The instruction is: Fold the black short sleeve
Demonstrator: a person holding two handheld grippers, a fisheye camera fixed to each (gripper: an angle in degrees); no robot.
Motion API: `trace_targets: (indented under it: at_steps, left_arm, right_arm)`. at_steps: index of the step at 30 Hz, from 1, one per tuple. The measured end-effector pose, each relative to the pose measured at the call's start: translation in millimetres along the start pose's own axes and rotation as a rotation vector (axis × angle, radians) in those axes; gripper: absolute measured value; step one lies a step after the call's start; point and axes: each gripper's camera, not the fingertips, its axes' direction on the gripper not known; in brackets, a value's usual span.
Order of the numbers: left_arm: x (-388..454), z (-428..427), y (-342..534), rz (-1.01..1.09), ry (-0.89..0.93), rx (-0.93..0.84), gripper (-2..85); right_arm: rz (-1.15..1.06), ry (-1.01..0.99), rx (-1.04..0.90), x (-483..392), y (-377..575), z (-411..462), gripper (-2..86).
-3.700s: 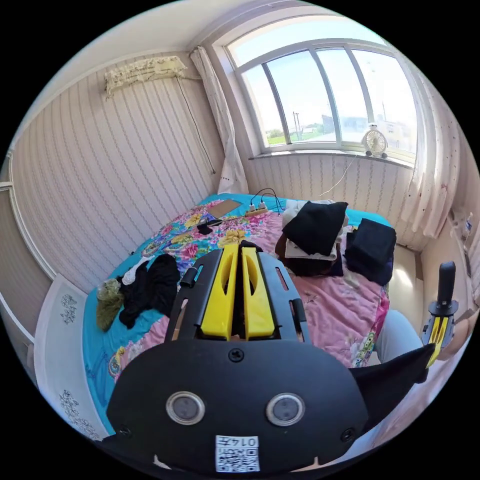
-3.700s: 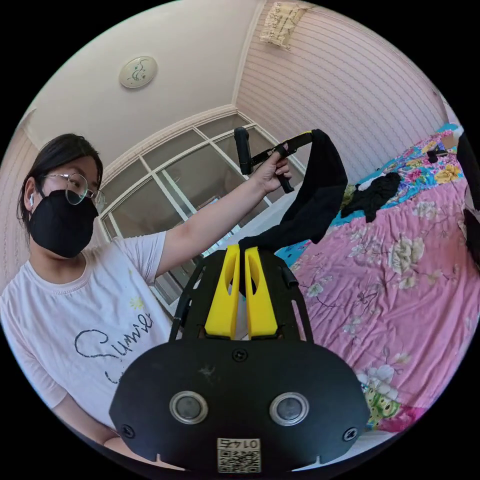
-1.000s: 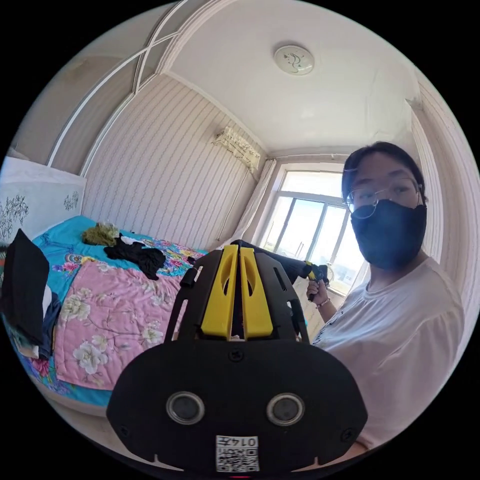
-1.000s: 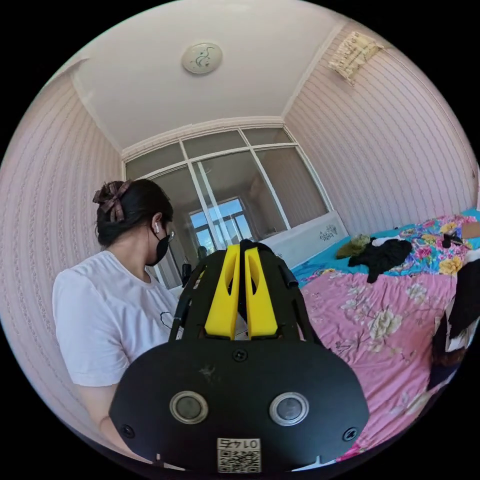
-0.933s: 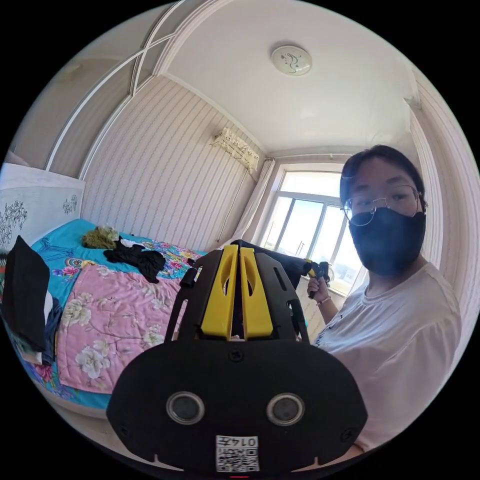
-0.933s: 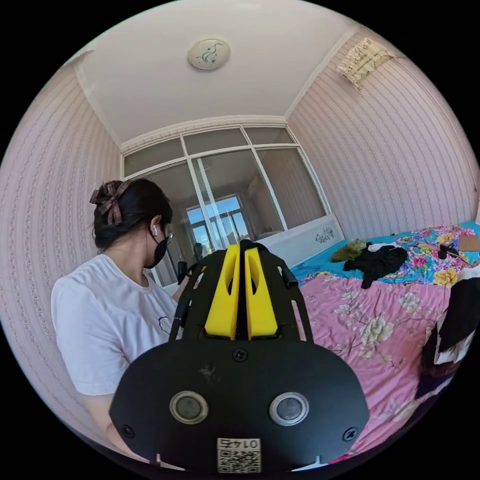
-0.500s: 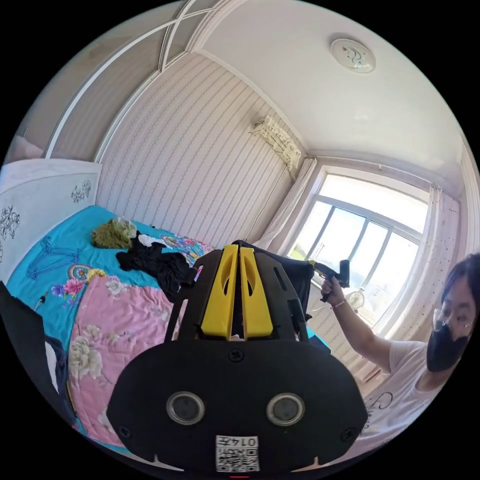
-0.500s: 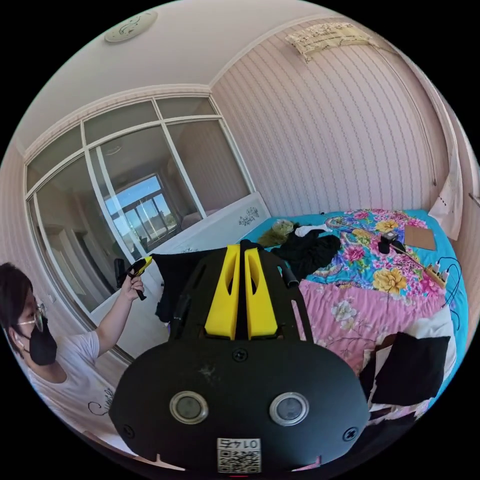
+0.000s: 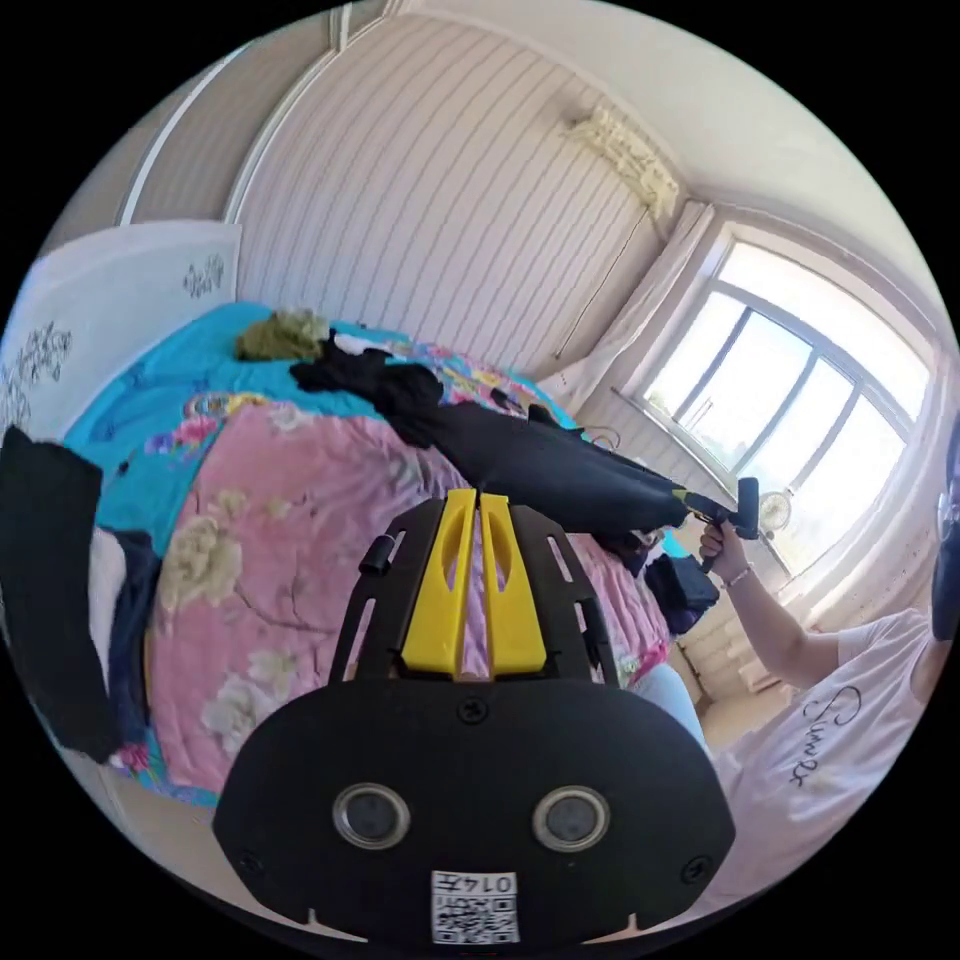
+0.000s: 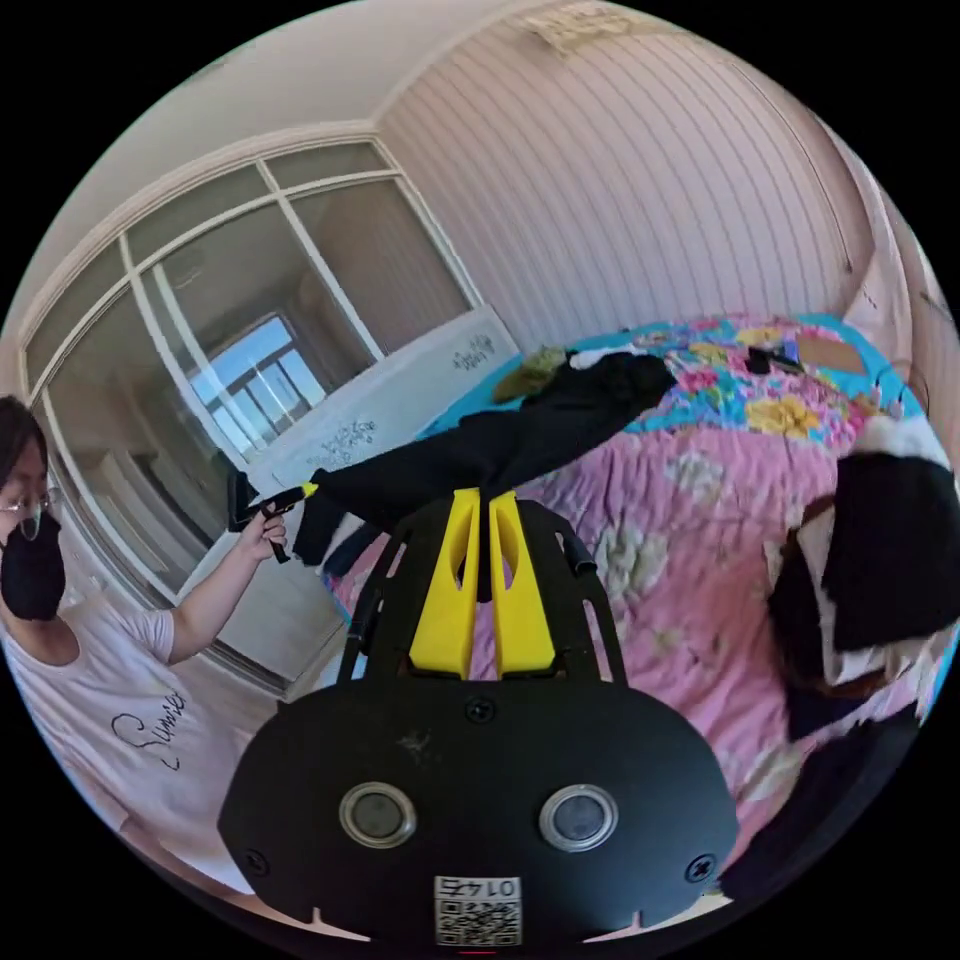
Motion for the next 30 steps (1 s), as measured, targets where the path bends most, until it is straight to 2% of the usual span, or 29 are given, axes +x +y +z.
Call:
trace_targets:
  at_steps: [3,6,17,24,30]
  left_arm:
    - [-26,56,46,-0.096,-0.029,-0.165,-1.0]
    - [-45,86,78,-0.201,-0.037,-0.262,-1.0]
    - [-45,125,104,-0.254,-0.018,-0.327,-1.0]
    - [-13,161,107,-0.136,-0.112,-0.432,-1.0]
    - [-4,204,98,-0.147,-0.183,-0.463,-1.0]
  right_arm:
    - [0.244,0.004,-0.113,59,55,45,0.3]
    - [0.375,-0.031,-0.175,90,91,66,0.4]
    - [0.356,-0.039,-0.347,113,113,86,0.4]
    - [0.398,-0.023,-0.411,128,128,95,0.7]
    - [0.417,0.077,-0.414,135,131,114,1.8]
